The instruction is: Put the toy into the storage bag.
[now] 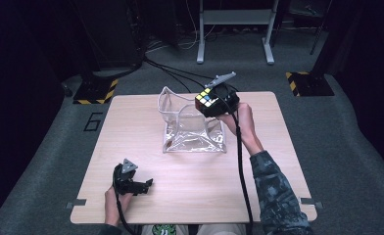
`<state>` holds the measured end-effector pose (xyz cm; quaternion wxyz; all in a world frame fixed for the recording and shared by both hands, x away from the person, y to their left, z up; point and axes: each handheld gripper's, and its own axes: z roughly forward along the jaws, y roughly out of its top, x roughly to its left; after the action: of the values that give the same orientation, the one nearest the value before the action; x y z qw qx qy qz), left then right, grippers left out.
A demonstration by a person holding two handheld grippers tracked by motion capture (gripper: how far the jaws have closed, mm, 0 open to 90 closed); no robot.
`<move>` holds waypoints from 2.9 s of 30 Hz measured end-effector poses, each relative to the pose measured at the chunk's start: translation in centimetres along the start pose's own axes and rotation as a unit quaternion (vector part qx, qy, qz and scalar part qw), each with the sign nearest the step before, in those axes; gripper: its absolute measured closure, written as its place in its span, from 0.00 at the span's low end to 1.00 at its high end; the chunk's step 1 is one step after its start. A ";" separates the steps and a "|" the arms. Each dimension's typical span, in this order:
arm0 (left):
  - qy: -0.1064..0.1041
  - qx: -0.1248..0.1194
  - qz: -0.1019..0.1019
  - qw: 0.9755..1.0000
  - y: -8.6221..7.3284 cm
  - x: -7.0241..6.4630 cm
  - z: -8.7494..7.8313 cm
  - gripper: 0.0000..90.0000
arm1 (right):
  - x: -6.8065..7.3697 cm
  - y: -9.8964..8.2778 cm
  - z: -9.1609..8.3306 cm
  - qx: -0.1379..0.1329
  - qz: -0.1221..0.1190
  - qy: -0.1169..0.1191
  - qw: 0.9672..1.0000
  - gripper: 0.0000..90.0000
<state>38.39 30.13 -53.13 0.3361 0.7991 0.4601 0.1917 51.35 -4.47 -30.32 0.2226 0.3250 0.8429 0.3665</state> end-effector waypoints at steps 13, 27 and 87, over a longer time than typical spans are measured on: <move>-0.001 0.001 0.001 1.000 0.0 0.0 0.0 0.00 | -0.8 0.1 2.2 0.027 0.021 -0.002 0.999 0.37; -0.002 0.002 0.002 1.000 0.0 0.0 0.0 0.00 | -2.3 -0.9 4.5 0.056 0.034 -0.016 0.998 0.37; -0.001 0.001 0.001 1.000 0.0 0.0 0.0 0.00 | -1.8 -1.1 4.1 0.063 0.053 -0.007 0.997 0.00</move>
<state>38.41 30.16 -53.12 0.3357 0.8003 0.4589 0.1905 54.65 -4.36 -33.45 0.1878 0.3845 0.8445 0.3221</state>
